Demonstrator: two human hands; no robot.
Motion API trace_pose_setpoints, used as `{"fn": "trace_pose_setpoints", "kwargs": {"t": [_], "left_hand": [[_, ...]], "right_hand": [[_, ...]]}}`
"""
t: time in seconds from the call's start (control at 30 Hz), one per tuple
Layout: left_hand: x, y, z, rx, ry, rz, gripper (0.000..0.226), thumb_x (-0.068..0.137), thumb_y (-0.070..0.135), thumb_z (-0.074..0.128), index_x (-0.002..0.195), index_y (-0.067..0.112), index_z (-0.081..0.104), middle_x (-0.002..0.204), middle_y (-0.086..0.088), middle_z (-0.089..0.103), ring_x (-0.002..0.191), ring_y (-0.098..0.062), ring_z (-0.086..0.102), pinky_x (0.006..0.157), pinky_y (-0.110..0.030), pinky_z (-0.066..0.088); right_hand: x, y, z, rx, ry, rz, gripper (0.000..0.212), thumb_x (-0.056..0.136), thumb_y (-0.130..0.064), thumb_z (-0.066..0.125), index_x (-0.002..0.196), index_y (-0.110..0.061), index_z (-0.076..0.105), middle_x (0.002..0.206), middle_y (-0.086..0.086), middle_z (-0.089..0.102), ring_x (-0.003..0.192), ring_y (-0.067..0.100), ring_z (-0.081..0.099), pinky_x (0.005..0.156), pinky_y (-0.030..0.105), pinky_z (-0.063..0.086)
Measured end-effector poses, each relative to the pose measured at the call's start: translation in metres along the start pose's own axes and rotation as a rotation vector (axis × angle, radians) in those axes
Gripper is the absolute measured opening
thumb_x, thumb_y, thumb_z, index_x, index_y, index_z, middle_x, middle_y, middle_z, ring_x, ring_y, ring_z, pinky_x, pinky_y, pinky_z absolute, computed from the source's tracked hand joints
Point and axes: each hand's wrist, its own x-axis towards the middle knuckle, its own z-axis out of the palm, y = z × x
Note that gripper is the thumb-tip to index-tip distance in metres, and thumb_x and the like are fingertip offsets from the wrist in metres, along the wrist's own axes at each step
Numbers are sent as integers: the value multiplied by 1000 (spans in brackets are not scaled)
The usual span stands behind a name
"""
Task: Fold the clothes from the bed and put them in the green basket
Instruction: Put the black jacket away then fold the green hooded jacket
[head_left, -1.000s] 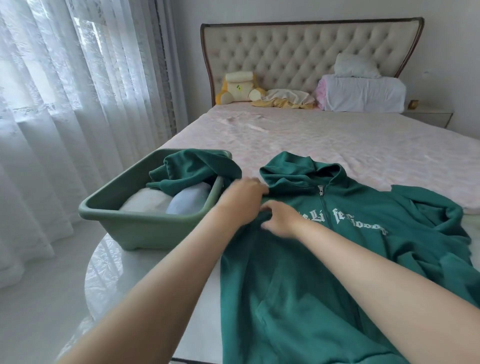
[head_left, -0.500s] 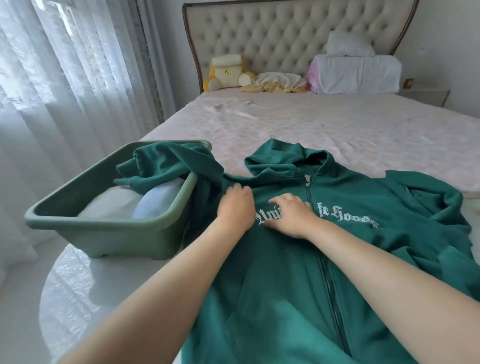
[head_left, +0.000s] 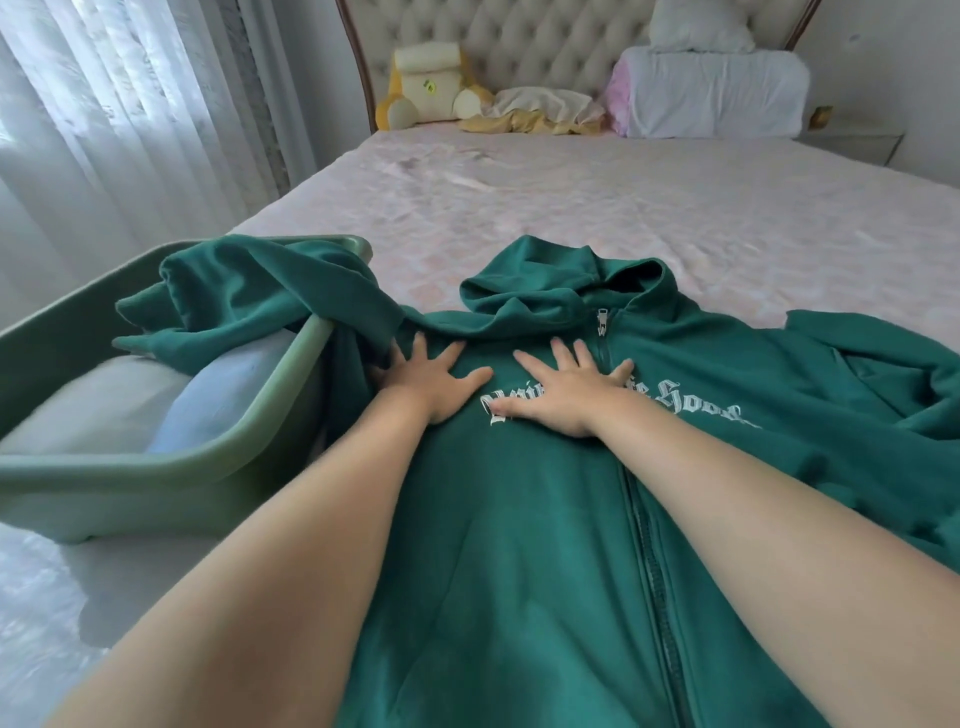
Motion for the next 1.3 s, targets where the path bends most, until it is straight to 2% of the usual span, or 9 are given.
{"fn": "trace_pose_setpoints", "kwargs": {"t": [0.1, 0.27, 0.43, 0.63, 0.8, 0.9, 1.07, 1.2, 1.3], "left_hand": [[-2, 0, 4, 85, 64, -19, 79, 85, 83, 17, 155, 48, 10, 167, -2, 3, 152, -34, 0, 116, -60, 11], [-40, 6, 2, 448, 349, 57, 50, 102, 46, 27, 132, 18, 56, 134, -11, 50, 123, -29, 45, 99, -41, 32], [-88, -2, 11, 256, 288, 315, 40, 103, 36, 33, 138, 19, 46, 138, -7, 44, 126, -28, 42, 96, -45, 39], [-147, -53, 23, 138, 48, 364, 60, 100, 61, 23, 156, 46, 7, 166, 9, 1, 153, -22, -1, 122, -53, 4], [-181, -72, 16, 192, 80, 373, 57, 105, 50, 27, 158, 33, 16, 165, -1, 13, 151, -23, 12, 122, -41, 15], [-213, -80, 14, 233, 215, 349, 51, 101, 45, 40, 148, 26, 32, 151, -1, 29, 137, -23, 30, 106, -41, 39], [-258, -78, 13, 205, 175, 3, 46, 102, 43, 41, 135, 12, 31, 134, -14, 35, 116, -35, 48, 92, -42, 45], [-266, -72, 17, 114, 251, 120, 48, 95, 5, 45, 139, 17, 32, 128, -15, 37, 92, -34, 62, 72, -38, 47], [-263, -78, 14, 358, 237, 242, 49, 97, 2, 41, 143, 16, 33, 132, -14, 36, 99, -32, 61, 74, -33, 49]], "right_hand": [[-3, 1, 3, -12, 23, -8, 109, 60, -104, 20, 154, -54, -2, 168, -2, -14, 153, 25, -18, 107, 79, -6], [-23, -6, 4, -39, 20, 19, 96, 79, -92, 17, 159, -41, 1, 168, 7, -11, 154, 29, -15, 115, 70, -6], [-65, -31, 13, -45, 136, -166, 66, 101, -59, 31, 157, -26, 25, 167, 9, 12, 154, 27, 1, 121, 59, 3], [-140, -60, 50, 35, 107, -270, 62, 104, -40, 23, 161, -21, 10, 169, 8, -1, 155, 24, -5, 123, 56, -1], [-175, -76, 53, -5, 59, -320, 62, 105, -44, 26, 161, -22, 13, 169, 9, 0, 155, 25, -3, 123, 55, 3], [-186, -81, 48, 13, 61, -355, 61, 104, -46, 31, 160, -22, 20, 169, 9, 4, 155, 24, 0, 124, 52, 5], [-201, -92, 60, 26, 18, -393, 66, 102, -58, 28, 161, -32, 13, 169, 6, -3, 155, 22, -8, 123, 55, -4], [-199, -93, 66, 2, 47, -384, 66, 101, -60, 24, 160, -35, 7, 169, 5, -7, 155, 21, -12, 122, 56, -7], [-198, -95, 63, 20, 24, -385, 67, 101, -63, 24, 160, -36, 11, 169, 4, -5, 155, 20, -10, 122, 55, -6]]}}
